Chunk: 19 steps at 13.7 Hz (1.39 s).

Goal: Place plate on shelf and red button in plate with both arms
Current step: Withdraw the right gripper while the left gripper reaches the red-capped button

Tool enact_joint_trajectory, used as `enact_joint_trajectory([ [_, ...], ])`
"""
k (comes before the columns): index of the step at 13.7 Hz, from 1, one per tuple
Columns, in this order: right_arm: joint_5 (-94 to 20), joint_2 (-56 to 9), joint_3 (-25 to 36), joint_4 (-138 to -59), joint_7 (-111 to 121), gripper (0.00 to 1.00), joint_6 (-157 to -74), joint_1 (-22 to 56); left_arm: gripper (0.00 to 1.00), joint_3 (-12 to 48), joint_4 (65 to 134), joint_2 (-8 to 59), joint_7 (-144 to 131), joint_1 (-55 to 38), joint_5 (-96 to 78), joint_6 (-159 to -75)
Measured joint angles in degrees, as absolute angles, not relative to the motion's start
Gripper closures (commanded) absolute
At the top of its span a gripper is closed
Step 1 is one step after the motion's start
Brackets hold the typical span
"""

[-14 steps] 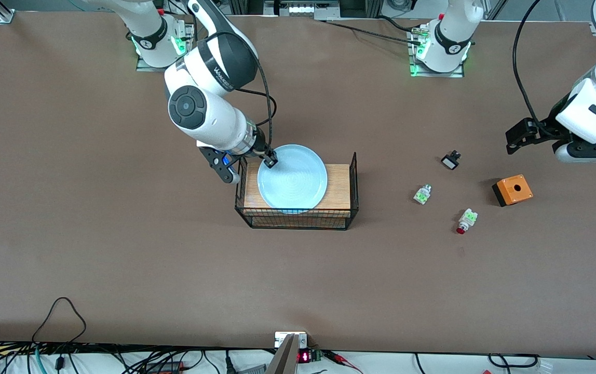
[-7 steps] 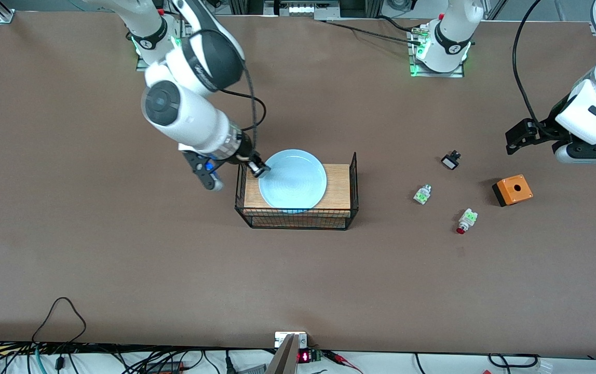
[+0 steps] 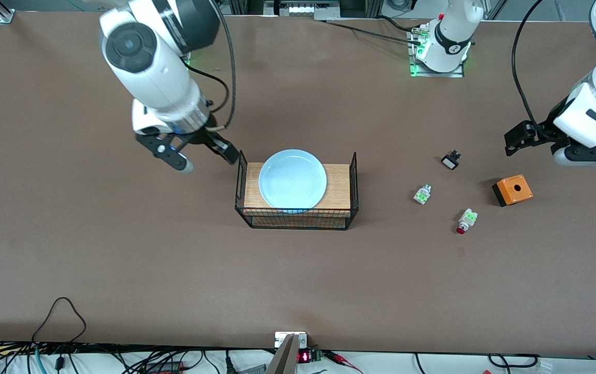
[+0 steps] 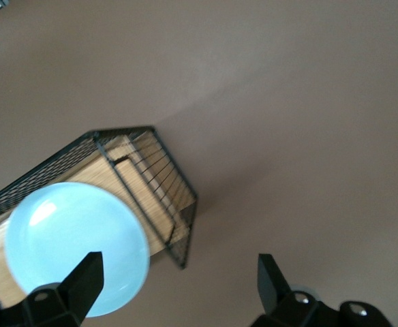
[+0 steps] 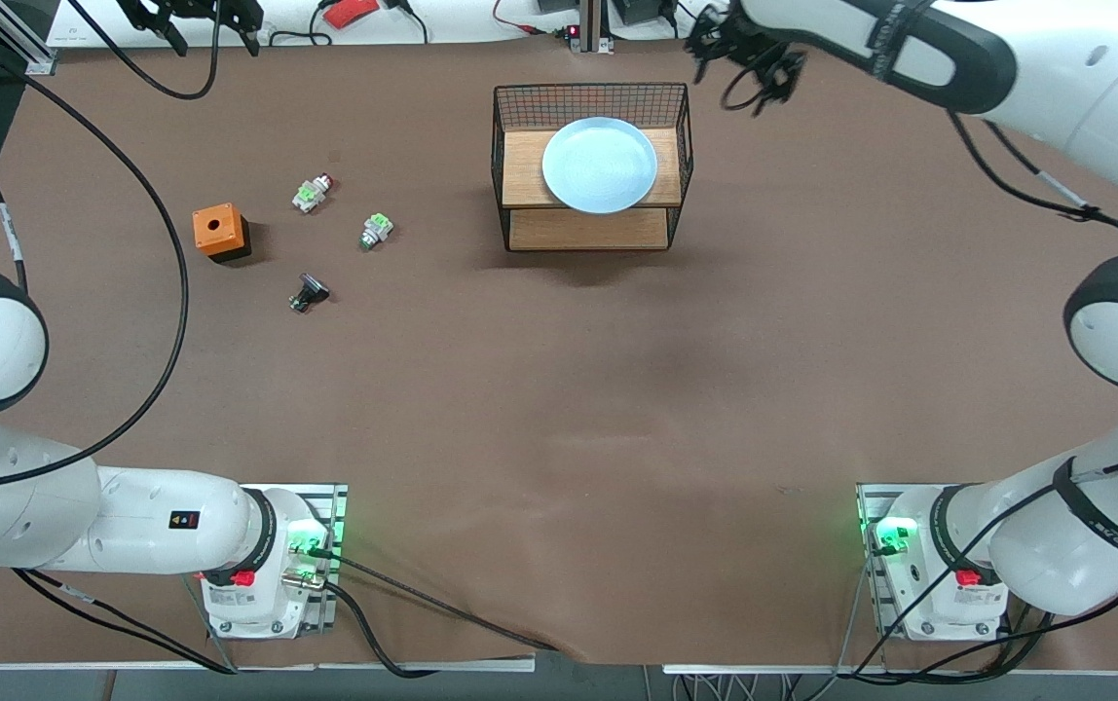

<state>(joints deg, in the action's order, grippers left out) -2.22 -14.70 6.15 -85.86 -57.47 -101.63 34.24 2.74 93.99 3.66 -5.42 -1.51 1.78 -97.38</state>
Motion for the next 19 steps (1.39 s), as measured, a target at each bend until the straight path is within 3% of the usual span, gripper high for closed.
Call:
enact_joint_trajectory([
  [5,1.7,-11.5,6.8,-85.8,-32.2,0.0,-97.1,22.6,0.0,2.3,94.0,13.7,-4.1,-1.2,2.0,-98.8],
  [11,1.9,-11.2,7.1,-85.8,-4.8,0.0,-94.6,8.4,0.0,2.3,93.7,25.0,15.8,-0.6,7.6,-109.9],
  [19,1.5,-6.0,5.4,-87.1,-2.9,0.0,-87.5,6.0,0.0,2.2,102.3,31.5,32.3,1.1,11.2,-130.8],
])
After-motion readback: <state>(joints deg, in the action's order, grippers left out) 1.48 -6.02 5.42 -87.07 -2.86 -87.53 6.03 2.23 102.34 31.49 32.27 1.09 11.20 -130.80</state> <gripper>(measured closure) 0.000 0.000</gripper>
